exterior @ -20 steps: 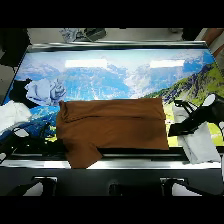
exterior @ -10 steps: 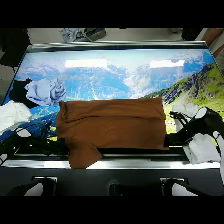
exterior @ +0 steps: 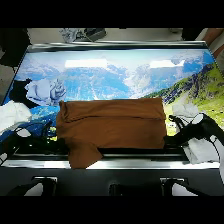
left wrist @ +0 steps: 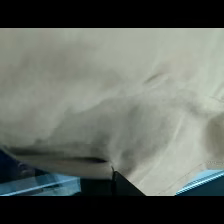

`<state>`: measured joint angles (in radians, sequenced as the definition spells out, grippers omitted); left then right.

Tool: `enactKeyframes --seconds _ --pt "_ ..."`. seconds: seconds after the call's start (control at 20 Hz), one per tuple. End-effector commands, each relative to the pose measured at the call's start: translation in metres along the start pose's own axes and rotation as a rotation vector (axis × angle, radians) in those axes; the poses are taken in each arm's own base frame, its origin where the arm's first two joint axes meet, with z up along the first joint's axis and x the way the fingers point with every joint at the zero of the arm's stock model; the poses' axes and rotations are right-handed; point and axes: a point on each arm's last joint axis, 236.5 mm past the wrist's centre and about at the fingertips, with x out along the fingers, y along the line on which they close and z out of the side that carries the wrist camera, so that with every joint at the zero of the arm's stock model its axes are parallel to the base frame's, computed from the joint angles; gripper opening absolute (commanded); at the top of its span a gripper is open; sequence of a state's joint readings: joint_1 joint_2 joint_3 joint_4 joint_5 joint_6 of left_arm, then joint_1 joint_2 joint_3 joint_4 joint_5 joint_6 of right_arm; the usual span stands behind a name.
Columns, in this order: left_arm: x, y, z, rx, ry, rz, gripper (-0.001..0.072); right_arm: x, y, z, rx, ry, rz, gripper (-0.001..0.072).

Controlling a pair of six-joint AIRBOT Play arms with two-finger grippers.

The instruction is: Fold the shirts.

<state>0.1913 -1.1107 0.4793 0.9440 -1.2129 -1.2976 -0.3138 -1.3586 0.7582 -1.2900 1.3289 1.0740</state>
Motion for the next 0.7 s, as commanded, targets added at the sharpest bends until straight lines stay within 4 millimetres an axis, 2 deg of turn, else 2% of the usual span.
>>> enactKeyframes --seconds 0.0,0.1,0.25,0.35,0.5,0.65 --pt "-0.011 -0.005 0.013 0.051 -0.041 0.01 0.0034 -0.014 -0.008 0.022 -0.062 -0.099 -0.056 0.0048" --pt "-0.033 -0.019 0.033 0.104 -0.121 0.012 0.0033 -0.034 -0.004 0.03 -0.129 -0.146 -0.078 0.0047" --pt "-0.077 -0.049 0.058 0.191 -0.247 0.01 0.0032 -0.073 0.013 0.041 -0.215 -0.215 -0.075 0.0046" --pt "-0.1 -0.065 0.075 0.199 -0.31 0.007 0.003 -0.096 0.023 0.058 -0.235 -0.282 -0.072 0.0046" --pt "-0.124 -0.077 0.112 0.224 -0.392 0.012 0.003 -0.128 0.027 0.103 -0.297 -0.391 -0.158 0.0046" --pt "-0.132 -0.078 0.155 0.217 -0.394 0.015 0.003 -0.145 0.024 0.16 -0.302 -0.447 -0.234 0.0047"
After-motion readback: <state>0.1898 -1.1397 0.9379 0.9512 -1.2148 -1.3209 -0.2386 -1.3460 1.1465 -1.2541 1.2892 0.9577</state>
